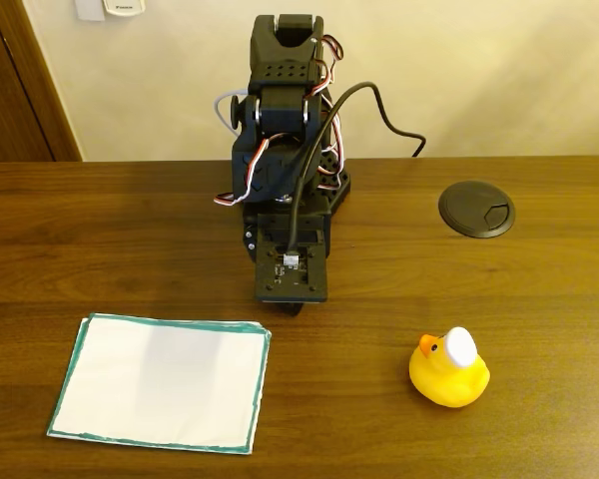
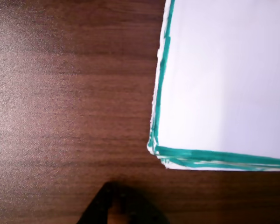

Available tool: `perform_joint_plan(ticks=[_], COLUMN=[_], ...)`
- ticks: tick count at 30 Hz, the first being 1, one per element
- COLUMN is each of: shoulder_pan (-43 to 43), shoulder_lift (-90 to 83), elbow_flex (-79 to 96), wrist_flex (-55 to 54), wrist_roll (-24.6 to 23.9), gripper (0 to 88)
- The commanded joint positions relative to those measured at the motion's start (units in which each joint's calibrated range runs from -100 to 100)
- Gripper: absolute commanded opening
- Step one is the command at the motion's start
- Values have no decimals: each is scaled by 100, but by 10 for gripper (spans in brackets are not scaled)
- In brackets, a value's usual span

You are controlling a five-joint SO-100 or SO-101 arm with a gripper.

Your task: Grab the yellow duck toy and put inside the green color rectangle box on the table

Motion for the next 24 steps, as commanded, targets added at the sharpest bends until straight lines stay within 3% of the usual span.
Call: perform_joint_plan(ticks=[1,24], shoulder_pan=[85,58], shoulder_lift=[-12,-12], elbow_flex=[11,11], wrist_flex=[37,37], wrist_roll=[29,24], gripper=[3,3])
